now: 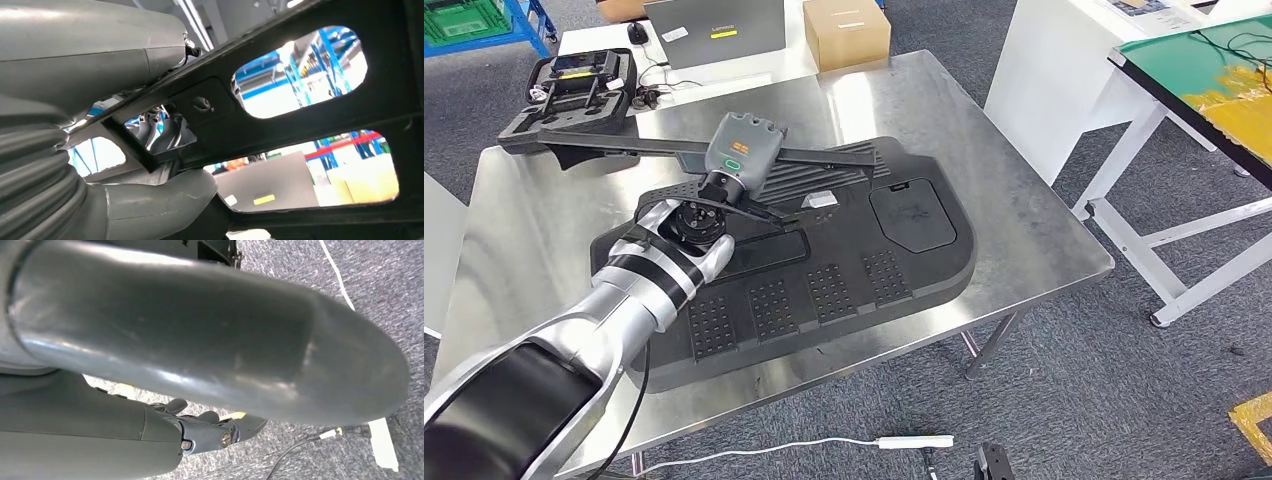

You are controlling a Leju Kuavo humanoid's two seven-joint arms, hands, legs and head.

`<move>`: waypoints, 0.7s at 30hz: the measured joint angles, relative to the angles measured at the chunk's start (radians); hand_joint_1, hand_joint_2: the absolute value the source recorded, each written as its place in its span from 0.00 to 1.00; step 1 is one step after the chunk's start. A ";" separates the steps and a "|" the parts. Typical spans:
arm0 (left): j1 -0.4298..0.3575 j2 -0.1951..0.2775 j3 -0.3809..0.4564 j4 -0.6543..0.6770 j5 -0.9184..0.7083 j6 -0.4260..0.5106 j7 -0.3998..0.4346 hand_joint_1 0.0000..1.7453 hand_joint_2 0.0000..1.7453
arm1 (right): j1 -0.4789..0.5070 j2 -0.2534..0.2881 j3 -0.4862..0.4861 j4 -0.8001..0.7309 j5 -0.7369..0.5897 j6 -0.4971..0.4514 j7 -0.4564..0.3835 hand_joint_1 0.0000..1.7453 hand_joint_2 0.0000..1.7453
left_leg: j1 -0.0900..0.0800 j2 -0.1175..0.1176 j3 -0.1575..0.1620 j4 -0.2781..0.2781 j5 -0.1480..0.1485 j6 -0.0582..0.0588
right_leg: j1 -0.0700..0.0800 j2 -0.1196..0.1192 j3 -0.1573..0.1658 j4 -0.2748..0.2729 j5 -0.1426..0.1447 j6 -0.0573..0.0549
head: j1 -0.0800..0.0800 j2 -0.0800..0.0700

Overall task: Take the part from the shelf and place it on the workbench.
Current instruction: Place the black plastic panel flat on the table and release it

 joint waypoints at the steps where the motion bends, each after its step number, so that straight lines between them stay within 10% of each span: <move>1: 0.003 -0.002 -0.002 0.003 0.005 -0.005 -0.003 1.00 1.00 | 0.000 0.000 0.000 0.000 0.001 0.001 0.000 0.00 0.00 | 0.000 0.000 0.000 0.000 0.000 0.000 | 0.000 0.000 0.000 0.000 0.000 0.000 | 0.000 0.000; 6: 0.012 -0.009 -0.009 0.015 0.035 -0.024 -0.024 0.00 1.00 | 0.001 0.000 -0.002 0.000 0.004 0.002 -0.001 0.00 0.00 | 0.000 0.000 0.000 0.000 0.000 0.000 | 0.000 0.000 0.000 0.000 0.000 0.000 | 0.000 0.000; 21: -0.018 -0.038 -0.017 0.015 0.099 -0.147 -0.064 0.00 1.00 | 0.014 -0.001 -0.033 0.000 0.005 0.004 -0.014 0.00 0.00 | 0.000 0.000 0.000 0.000 0.000 0.000 | 0.000 0.000 0.000 0.000 0.000 0.000 | 0.000 0.000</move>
